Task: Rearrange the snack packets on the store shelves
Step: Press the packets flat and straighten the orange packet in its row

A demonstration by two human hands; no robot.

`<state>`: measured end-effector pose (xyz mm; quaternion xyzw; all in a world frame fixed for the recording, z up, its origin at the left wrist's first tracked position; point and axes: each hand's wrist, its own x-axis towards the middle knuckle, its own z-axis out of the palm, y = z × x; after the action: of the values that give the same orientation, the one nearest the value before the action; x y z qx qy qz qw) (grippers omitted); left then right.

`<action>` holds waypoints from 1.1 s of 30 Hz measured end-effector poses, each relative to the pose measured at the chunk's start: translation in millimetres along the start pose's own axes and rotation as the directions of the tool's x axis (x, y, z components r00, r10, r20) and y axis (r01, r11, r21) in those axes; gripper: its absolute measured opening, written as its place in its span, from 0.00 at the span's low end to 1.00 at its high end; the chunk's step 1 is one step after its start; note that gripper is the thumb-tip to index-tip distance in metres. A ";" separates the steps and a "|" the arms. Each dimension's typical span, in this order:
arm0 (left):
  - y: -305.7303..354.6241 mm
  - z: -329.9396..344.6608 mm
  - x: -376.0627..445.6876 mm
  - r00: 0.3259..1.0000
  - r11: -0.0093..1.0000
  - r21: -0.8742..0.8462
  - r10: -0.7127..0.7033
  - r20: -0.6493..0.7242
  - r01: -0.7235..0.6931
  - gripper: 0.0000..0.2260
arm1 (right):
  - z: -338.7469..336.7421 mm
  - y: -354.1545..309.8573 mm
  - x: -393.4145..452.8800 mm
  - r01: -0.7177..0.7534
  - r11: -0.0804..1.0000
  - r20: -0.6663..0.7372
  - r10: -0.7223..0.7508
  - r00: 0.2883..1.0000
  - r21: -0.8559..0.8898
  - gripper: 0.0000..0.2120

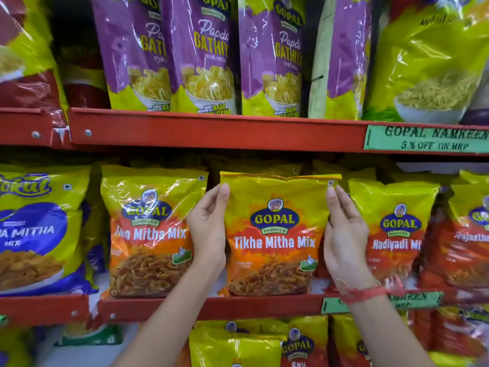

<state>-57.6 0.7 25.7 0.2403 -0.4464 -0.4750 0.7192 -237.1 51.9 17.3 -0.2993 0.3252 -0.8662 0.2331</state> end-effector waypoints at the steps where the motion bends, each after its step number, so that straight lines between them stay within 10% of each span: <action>1: 2.3 1.0 0.0 1.000 1.000 -0.022 -0.006 -0.008 0.006 0.15 | 0.5 -2.0 0.1 -0.012 1.000 0.006 0.012 1.000 0.006 0.23; 7: 11.7 2.3 3.8 0.998 0.995 -0.095 -0.035 -0.051 0.030 0.19 | -3.0 -13.4 2.6 -0.039 0.997 0.014 0.039 0.999 0.068 0.05; 13: 10.7 1.9 15.5 0.995 0.999 -0.001 -0.049 -0.092 0.049 0.13 | 8.8 -5.5 6.8 0.017 0.998 -0.043 -0.020 0.999 -0.062 0.15; 17: 7.4 2.2 -1.3 0.975 0.972 0.123 0.211 -0.077 -0.200 0.15 | 5.0 1.7 -8.3 0.195 0.940 -0.047 -0.216 0.975 -0.280 0.13; 21: -38.1 -4.1 -20.0 0.726 0.548 0.493 0.610 0.317 -0.676 0.22 | -3.5 34.8 -43.2 0.620 0.450 0.326 -0.572 0.753 -0.642 0.28; 24: -78.7 -16.0 -24.2 0.619 0.207 0.624 0.546 0.565 -0.753 0.27 | -24.4 75.6 -44.1 0.712 0.084 0.607 -0.460 0.648 -0.697 0.29; 33: -93.5 -17.5 7.2 0.696 0.081 0.706 0.284 0.660 -0.703 0.30 | -42.6 96.8 -21.2 0.688 -0.100 0.684 -0.281 0.673 -0.718 0.28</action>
<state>-85.2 -47.6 -51.8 0.3505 -0.8075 0.1274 0.4570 -230.2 16.9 -84.5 -0.6031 0.6195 -0.3950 -0.3105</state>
